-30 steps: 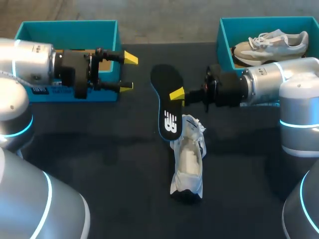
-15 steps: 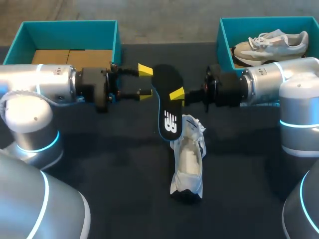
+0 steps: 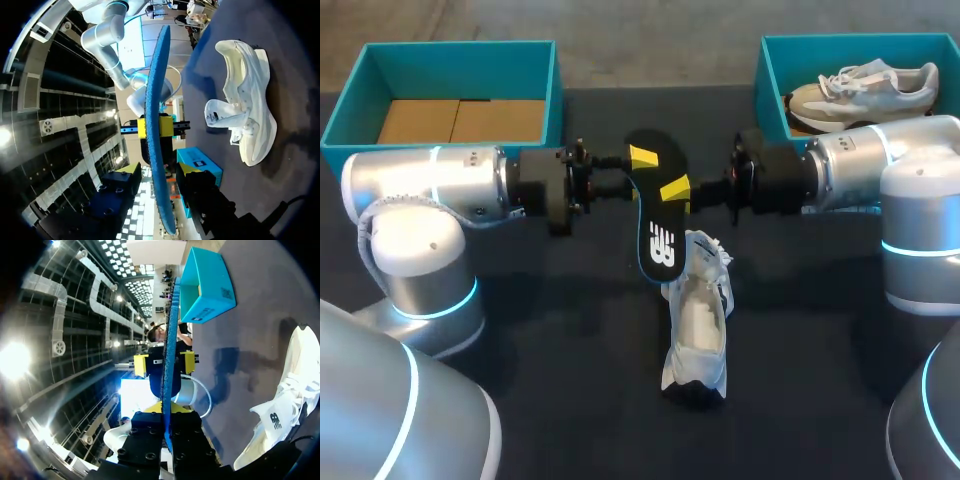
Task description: Take the shoe out of the shoebox, open the shoe tongue, remove and reinsert the insole, then place the shoe into the shoebox
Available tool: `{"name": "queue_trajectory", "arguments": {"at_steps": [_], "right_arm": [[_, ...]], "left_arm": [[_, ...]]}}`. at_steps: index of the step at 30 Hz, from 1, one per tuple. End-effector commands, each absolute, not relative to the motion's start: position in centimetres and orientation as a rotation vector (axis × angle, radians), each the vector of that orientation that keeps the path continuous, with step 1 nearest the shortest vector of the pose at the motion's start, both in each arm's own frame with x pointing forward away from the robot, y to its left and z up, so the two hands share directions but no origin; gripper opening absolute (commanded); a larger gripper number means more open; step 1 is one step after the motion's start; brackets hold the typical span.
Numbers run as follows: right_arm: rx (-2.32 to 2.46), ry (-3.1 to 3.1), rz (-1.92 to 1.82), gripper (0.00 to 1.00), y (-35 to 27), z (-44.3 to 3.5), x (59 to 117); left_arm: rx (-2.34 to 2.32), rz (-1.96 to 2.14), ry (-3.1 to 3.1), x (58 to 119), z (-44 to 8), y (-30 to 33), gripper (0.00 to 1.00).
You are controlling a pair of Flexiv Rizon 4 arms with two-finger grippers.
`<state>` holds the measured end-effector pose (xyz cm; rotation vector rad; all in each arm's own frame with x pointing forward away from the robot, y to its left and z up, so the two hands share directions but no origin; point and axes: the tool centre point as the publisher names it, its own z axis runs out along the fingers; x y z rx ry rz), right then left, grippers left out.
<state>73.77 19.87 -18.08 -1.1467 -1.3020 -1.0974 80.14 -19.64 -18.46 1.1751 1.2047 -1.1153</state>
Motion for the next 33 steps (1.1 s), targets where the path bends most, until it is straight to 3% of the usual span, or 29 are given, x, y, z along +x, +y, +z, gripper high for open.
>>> {"name": "queue_trajectory", "arguments": {"at_steps": [1,33], "right_arm": [[-1.148,-1.302,-1.098,0.00,20.00,-18.12,73.73],[-1.148,-1.302,-1.098,0.00,20.00,-18.12,73.73]], "left_arm": [[1.159,-1.094,1.210,79.48,-18.42,-19.66,0.44],[1.123,-1.056,1.236,79.76,-18.35,-19.58,0.35]]}}
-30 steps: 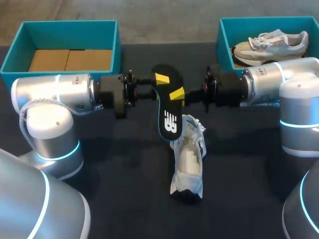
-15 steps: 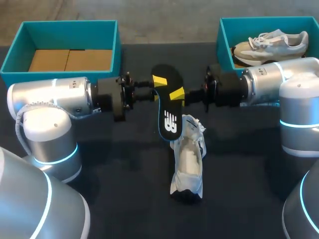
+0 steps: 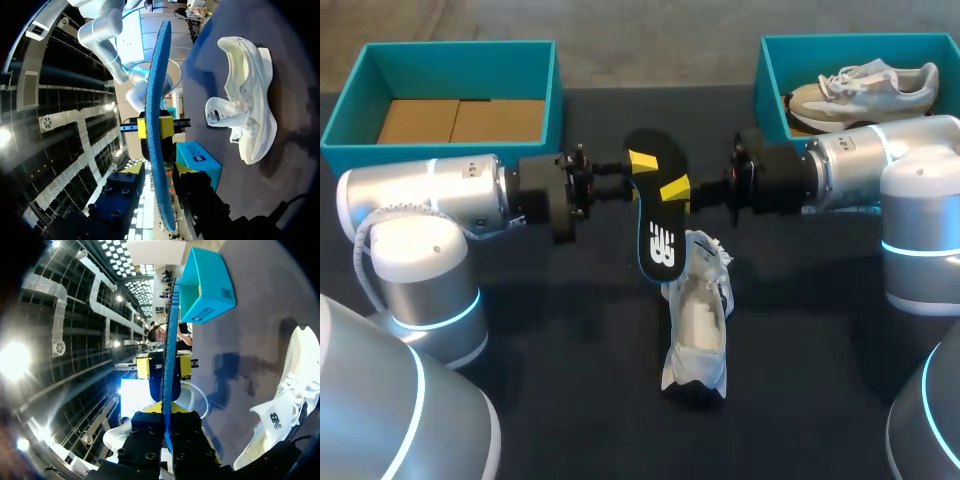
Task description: Take the shoe out of the shoebox, open the shoe tongue, remove and reinsert the insole, then place the shoe into the shoebox
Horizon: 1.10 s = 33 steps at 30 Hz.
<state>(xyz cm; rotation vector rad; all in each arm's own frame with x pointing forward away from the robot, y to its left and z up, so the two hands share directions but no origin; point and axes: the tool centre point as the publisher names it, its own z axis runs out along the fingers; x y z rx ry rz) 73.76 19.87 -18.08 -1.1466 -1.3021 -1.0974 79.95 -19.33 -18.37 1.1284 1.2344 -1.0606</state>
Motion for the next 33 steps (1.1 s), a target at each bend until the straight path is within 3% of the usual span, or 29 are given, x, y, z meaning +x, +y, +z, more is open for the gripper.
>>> {"name": "queue_trajectory", "arguments": {"at_steps": [1,10,17,20,27,28,29,30,31,33], "right_arm": [[-1.148,-1.302,-1.098,0.00,20.00,-18.12,73.73],[-1.148,-1.302,-1.098,0.00,20.00,-18.12,73.73],[-1.148,-1.302,-1.098,0.00,20.00,-18.12,73.73],[-1.148,-1.302,-1.098,0.00,20.00,-18.12,73.73],[-1.150,-1.297,-1.101,0.00,19.93,-18.11,73.62],[-1.151,-1.295,-1.101,0.07,19.90,-18.08,73.60],[-1.153,-1.294,-1.102,0.40,19.85,-18.04,73.59],[-1.154,-1.292,-1.103,0.64,19.79,-18.00,73.56],[-1.156,-1.292,-1.104,1.00,19.70,-17.95,73.52],[-1.167,-1.299,-1.098,1.00,19.37,-17.86,73.43]], "left_arm": [[1.123,-1.055,1.235,79.71,-18.27,-19.70,0.33],[1.131,-1.052,1.234,79.65,-18.17,-19.80,0.18],[1.132,-1.053,1.241,79.68,-18.40,-20.03,0.14],[1.135,-1.051,1.244,79.79,-18.51,-20.17,0.00],[1.135,-1.046,1.249,79.89,-18.63,-20.30,0.00],[1.135,-1.046,1.249,79.89,-18.63,-20.30,0.00],[1.134,-1.045,1.249,79.89,-18.63,-20.30,0.00],[1.134,-1.046,1.250,79.85,-18.61,-20.29,0.00],[1.134,-1.047,1.252,79.80,-18.58,-20.25,0.00],[1.137,-1.053,1.263,79.64,-18.54,-20.06,0.00]]}}
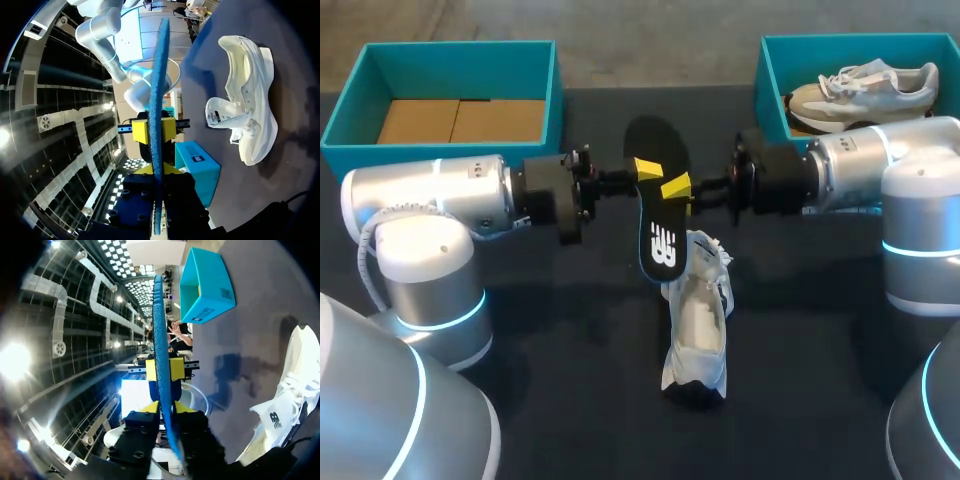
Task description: Take the shoe out of the shoebox, open the shoe tongue, remove and reinsert the insole, then place the shoe into the shoebox
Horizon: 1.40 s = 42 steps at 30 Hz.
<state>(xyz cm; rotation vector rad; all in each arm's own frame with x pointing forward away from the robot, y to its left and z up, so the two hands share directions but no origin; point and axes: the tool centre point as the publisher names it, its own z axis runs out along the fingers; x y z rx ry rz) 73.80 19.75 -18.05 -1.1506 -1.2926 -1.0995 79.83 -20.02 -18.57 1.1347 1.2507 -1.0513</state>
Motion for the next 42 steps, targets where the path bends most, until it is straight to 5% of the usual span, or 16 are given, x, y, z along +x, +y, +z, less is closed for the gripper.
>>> {"name": "queue_trajectory", "arguments": {"at_steps": [1,24,42], "right_arm": [[-1.170,-1.301,-1.096,1.00,19.1,-17.8,73.4],[-1.331,-1.335,-1.048,1.00,8.2,-18.6,70.9],[-1.355,-1.345,-0.923,1.00,6.2,-20.0,69.0]], "left_arm": [[1.140,-1.058,1.270,79.5,-18.5,-19.9,0.00],[1.355,-1.303,1.523,72.0,-18.0,-16.6,0.00],[1.414,-1.414,1.633,68.3,-19.1,-16.7,0.00]]}}
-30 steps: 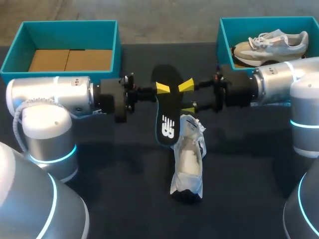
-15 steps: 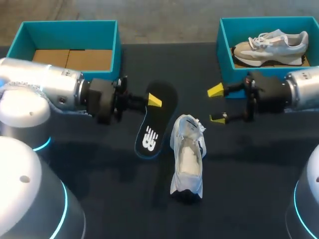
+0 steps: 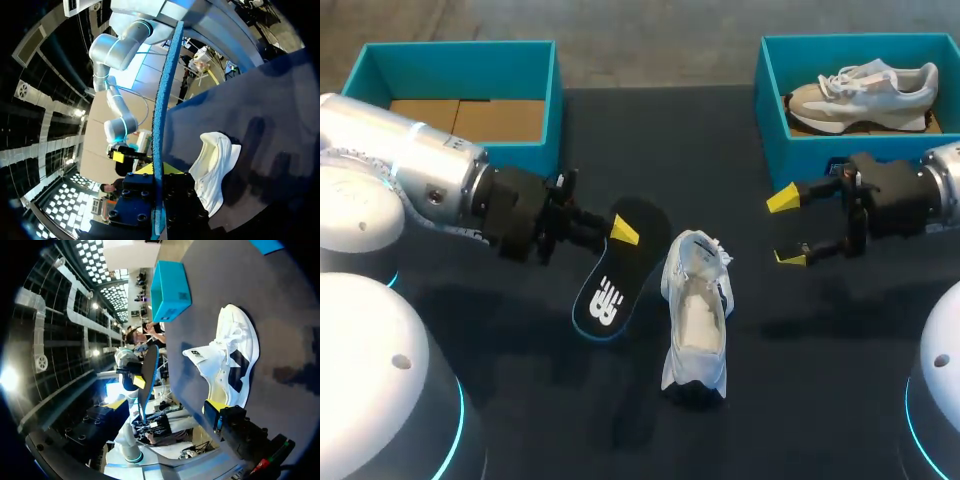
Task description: Take the shoe out of the shoebox, open the shoe tongue, remove and reinsert the insole, then place the shoe into the shoebox
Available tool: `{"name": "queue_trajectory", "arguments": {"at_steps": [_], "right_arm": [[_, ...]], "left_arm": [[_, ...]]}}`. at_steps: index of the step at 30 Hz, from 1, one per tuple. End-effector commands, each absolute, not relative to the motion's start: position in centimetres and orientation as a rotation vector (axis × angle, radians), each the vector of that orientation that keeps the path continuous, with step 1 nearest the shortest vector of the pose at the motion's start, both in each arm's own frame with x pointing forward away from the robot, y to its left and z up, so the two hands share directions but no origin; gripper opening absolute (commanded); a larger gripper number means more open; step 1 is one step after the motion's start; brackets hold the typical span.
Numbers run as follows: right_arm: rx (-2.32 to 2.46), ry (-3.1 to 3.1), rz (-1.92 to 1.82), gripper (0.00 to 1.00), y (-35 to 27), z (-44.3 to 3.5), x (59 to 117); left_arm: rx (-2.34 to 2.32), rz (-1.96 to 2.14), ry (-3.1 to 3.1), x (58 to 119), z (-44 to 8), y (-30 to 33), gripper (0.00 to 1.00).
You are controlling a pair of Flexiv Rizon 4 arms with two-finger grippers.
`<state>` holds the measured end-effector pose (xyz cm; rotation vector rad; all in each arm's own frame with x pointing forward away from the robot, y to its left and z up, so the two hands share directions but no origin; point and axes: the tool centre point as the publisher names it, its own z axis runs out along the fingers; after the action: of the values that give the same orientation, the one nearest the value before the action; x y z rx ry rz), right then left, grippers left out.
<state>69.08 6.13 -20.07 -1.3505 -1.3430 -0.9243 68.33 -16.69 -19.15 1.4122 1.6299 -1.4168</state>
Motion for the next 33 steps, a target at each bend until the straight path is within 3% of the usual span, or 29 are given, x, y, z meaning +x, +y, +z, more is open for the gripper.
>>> {"name": "queue_trajectory", "arguments": {"at_steps": [1,16,25,33], "right_arm": [[-1.355,-1.345,-0.923,1.00,6.2,-20.0,69.0],[-1.286,-1.499,-0.941,1.00,3.4,-21.2,65.8],[-1.174,-1.764,-0.753,1.00,2.3,-23.0,62.6],[-1.174,-1.764,-0.753,1.00,2.3,-23.0,62.6]], "left_arm": [[1.414,-1.414,1.633,68.3,-19.1,-16.7,0.00],[1.315,-1.698,1.694,64.6,-18.9,-18.5,0.00],[1.304,-1.904,1.729,63.0,-20.4,-20.7,0.00],[1.325,-1.899,1.736,63.0,-20.6,-20.9,0.00]]}}
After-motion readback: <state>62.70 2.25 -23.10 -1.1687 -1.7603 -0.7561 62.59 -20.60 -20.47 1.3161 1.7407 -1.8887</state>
